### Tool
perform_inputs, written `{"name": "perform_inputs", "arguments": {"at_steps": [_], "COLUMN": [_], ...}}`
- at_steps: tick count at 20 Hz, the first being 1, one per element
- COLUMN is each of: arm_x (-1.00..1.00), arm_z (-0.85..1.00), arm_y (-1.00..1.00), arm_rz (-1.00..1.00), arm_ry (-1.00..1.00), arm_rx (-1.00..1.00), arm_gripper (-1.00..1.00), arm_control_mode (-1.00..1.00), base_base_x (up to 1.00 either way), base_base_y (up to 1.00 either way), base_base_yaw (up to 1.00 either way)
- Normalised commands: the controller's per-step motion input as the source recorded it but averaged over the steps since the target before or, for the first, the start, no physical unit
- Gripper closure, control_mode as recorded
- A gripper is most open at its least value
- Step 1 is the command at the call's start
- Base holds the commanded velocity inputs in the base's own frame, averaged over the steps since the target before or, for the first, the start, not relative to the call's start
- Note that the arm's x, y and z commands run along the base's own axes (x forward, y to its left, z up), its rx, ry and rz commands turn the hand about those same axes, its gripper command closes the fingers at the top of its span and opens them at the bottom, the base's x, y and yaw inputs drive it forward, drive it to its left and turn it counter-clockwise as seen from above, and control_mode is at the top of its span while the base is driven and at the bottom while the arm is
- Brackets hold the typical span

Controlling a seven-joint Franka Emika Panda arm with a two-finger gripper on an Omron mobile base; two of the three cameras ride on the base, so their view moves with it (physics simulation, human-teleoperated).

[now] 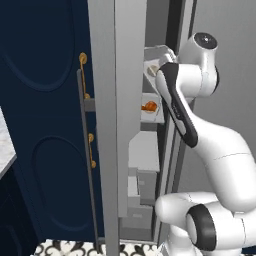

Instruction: Take the meat container that has the chicken drumstick and place it on the second highest rack of the freezer. Then take the vegetable container that has the garlic and lime and place it on the highest rack of the freezer.

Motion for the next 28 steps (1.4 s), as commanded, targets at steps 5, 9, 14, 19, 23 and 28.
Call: {"name": "perform_inputs", "arguments": {"at_steps": [5, 9, 14, 19, 23, 28], "arm_x": [0.59, 0.57, 0.67, 0.64, 0.53, 0.60], "arm_z": [0.00, 0.00, 0.01, 0.18, 0.18, 0.23], "arm_y": [0.10, 0.03, -0.02, -0.06, -0.13, -0.09], "arm_rz": [0.00, 0.00, 0.00, 0.00, 0.00, 0.00], "arm_ry": [0.00, 0.00, 0.00, 0.00, 0.00, 0.00], "arm_rx": [0.00, 0.00, 0.00, 0.02, 0.03, 0.03], "arm_gripper": [1.00, 1.00, 1.00, 1.00, 1.00, 1.00], "arm_control_mode": [-1.00, -1.00, -1.00, -1.00, -1.00, -1.00], "base_base_x": [0.00, 0.00, 0.00, 0.00, 0.00, 0.00], "base_base_y": [0.00, 0.00, 0.00, 0.00, 0.00, 0.00], "base_base_yaw": [0.00, 0.00, 0.00, 0.00, 0.00, 0.00]}}
